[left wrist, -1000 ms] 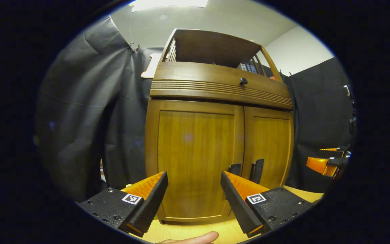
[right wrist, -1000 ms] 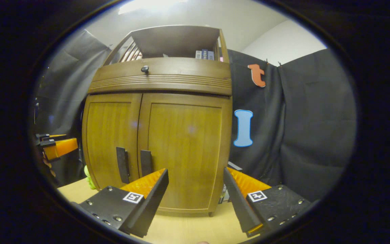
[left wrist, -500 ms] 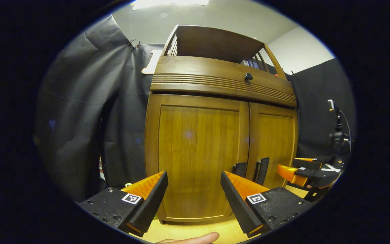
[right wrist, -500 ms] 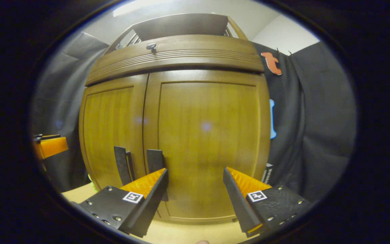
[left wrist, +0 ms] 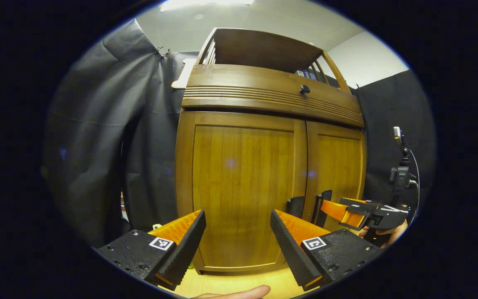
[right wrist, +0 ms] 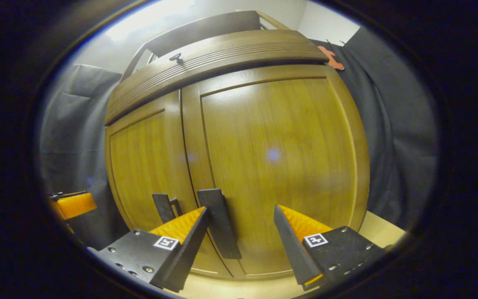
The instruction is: Open the right door of the double-door shoe cabinet with the right hand, and open the left door with the left hand.
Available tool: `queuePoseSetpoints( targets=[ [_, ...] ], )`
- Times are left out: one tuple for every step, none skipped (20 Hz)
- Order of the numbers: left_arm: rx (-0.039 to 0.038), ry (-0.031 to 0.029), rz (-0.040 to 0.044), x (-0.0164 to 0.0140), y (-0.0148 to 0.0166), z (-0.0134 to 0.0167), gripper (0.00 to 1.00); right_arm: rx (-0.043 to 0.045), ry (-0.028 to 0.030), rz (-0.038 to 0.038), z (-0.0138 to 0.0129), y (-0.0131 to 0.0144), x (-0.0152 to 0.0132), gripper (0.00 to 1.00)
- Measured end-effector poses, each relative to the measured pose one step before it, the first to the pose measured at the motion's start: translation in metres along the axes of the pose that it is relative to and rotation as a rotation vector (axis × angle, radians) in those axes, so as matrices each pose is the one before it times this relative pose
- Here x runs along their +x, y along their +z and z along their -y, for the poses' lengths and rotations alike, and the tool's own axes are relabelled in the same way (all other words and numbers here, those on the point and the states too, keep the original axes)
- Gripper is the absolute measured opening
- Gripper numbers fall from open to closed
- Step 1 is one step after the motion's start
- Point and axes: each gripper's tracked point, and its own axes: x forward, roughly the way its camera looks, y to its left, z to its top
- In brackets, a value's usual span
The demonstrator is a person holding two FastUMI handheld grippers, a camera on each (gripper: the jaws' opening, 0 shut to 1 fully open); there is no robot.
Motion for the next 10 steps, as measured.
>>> queuePoseSetpoints(
  targets=[
    [0.00354,0.00688,0.00004,-0.00033,-0.00065,-0.00240,0.94,-0.01280,0.00090,0.00564,-0.00283,0.00026,0.00083,0.90],
    [-0.00012,0.00477,0.00249,-0.00006,0.00034,-0.00085,0.97,-0.00861,0.00491,0.00609,-0.00311,0.00113,0.00177,0.90],
    [-0.00036,0.00158,0.00011,0.00031,0.00030,-0.00052,0.97,-0.00876,0.01024,0.00097,-0.00124,-0.00154,-0.00069,0.90],
    [-0.00032,-0.00031,-0.00034,0.00071,-0.00025,0.00090,0.94,-0.01433,0.01132,-0.00866,-0.00191,-0.00277,0.00216,0.90],
    [-0.00035,-0.00387,-0.00063,-0.00007,-0.00012,0.00108,0.97,-0.02445,0.00305,-0.01877,0.00154,-0.00363,0.00309,0.94],
    [-0.00043,-0.00641,-0.00115,-0.00081,0.00054,0.00039,0.94,-0.03784,-0.00387,-0.02332,0.00028,-0.00261,0.00312,0.94],
    [-0.00143,-0.00449,-0.00073,-0.00029,-0.00017,0.00033,0.97,-0.03665,-0.01498,-0.01306,0.00052,-0.00284,0.00169,0.90],
    [0.00024,-0.00260,-0.00044,-0.00006,-0.00046,-0.00072,0.97,-0.03039,-0.01109,-0.00465,0.00106,0.00163,-0.00215,0.94],
    [0.00075,0.00115,-0.00089,0.00053,0.00028,-0.00056,0.95,-0.01449,-0.02975,-0.00526,0.00510,0.00028,-0.00225,0.94],
    [0.00213,0.00460,-0.00350,0.00076,-0.00190,0.00027,0.97,0.02019,0.01178,-0.00058,0.00051,0.00350,-0.00987,0.82]
  ],
)
